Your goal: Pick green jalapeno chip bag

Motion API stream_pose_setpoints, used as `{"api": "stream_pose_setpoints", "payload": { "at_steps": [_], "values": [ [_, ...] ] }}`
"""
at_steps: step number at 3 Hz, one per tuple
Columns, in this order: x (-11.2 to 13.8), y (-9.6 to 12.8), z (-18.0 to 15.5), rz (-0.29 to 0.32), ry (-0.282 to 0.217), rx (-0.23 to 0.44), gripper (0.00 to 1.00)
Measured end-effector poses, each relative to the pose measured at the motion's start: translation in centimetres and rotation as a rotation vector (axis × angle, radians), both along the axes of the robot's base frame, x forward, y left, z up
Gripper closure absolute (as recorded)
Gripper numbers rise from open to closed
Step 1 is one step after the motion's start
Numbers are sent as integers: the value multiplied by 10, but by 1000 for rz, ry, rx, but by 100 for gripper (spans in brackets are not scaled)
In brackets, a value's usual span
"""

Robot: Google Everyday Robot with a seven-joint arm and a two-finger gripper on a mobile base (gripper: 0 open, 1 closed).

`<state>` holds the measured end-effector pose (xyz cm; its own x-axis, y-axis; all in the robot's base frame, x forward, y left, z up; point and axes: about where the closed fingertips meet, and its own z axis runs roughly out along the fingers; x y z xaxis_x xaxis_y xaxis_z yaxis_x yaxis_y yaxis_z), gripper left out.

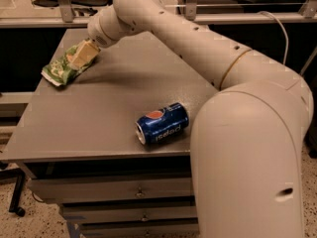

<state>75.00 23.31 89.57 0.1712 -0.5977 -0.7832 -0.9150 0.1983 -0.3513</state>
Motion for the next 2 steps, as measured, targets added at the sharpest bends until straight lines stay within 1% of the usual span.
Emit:
{"api": "stream_pose_setpoints", "payload": {
  "at_steps": [1, 2],
  "values": [
    [8, -3, -11, -23, 21, -12, 0],
    [10, 0, -26, -27, 53, -15, 0]
  ]
}}
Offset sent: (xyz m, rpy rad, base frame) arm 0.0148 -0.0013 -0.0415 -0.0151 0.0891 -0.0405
